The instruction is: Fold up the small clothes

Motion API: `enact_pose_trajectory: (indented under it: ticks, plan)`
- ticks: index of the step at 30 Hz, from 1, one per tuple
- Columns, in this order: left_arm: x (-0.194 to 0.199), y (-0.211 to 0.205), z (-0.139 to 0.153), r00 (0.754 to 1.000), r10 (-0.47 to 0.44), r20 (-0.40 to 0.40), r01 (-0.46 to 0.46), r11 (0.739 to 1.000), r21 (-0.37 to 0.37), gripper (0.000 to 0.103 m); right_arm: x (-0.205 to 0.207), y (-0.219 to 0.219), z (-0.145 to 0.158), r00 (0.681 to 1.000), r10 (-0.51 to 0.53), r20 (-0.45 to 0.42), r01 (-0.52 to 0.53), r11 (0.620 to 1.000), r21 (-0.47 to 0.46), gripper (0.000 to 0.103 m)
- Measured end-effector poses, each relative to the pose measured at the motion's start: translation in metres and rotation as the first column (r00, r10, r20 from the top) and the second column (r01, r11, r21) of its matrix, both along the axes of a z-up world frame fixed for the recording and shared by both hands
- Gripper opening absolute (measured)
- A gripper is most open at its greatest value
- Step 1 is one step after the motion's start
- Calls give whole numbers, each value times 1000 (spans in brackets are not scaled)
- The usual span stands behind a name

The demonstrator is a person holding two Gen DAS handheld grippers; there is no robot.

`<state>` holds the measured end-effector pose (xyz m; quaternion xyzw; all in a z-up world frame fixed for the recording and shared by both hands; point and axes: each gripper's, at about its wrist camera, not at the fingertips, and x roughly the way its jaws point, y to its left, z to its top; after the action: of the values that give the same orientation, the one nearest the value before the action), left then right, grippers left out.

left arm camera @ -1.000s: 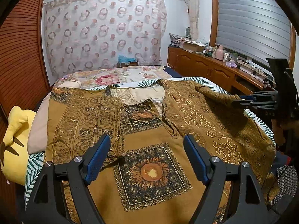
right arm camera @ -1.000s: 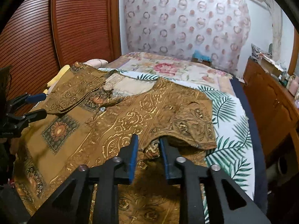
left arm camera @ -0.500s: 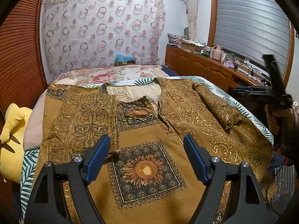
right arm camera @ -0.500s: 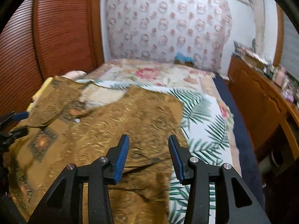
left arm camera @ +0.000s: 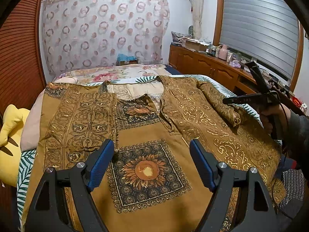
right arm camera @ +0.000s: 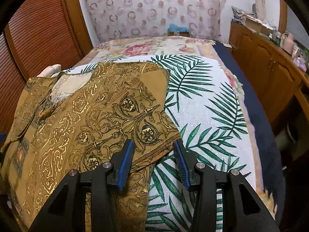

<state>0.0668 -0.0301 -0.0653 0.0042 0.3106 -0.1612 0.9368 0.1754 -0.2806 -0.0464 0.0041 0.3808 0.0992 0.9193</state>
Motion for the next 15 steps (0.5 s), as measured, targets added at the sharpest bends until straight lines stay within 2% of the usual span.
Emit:
enact_pose_trajectory:
  ticks: [1,2,4,5,7,10,15]
  plan:
    - [0,0,0,1000,1,0,-1,1000,0,81,1,0,0,1000,3,4,-3,1000,1,44]
    - [0,0,0,1000,1,0,-1,1000,0,81,1,0,0,1000,6,7,-6,1000,-1,34]
    - [-1,0,0,1000,3,1,-3,1000,1,81,4,3,-1,1000,21,24,-20,1000,-23,22]
    - [-1,1,0,1000,4,1,-4,1000,-1,81,-1,1,2,999,20,42,-18,999,-43,13]
    - [-2,1,0,1000,5,0,-5,1000,0,81,-8,4,11,996,23,85,-16,997,-78,5]
    - [-2,2,0,1000,4,-1,-4,1000,-1,81,-15,16,23,988,65,138,-54,995,-84,2]
    - [-2,2,0,1000,7,0,-7,1000,-1,81,-24,39,39,975,131,178,-117,989,-87,1]
